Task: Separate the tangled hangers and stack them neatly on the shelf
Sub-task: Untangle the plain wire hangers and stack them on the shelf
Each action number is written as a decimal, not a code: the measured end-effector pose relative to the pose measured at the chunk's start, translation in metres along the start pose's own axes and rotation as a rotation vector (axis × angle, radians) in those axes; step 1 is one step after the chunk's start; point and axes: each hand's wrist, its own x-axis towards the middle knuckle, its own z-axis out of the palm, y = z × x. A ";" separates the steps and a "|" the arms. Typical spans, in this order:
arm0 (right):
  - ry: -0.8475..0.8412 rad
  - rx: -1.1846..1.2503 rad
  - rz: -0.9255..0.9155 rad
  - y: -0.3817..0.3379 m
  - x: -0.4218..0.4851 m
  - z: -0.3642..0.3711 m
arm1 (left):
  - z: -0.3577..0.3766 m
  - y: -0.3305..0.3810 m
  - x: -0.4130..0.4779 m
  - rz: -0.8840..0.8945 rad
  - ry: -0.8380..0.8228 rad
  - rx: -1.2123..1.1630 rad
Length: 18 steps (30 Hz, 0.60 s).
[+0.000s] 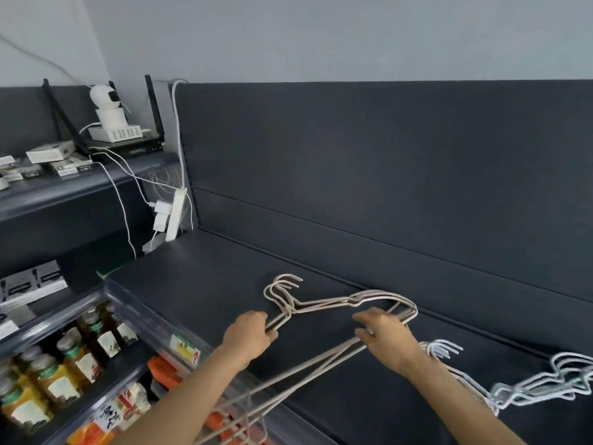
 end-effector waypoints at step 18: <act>0.253 0.028 0.187 -0.064 0.071 0.024 | -0.072 -0.023 0.097 0.373 0.220 0.059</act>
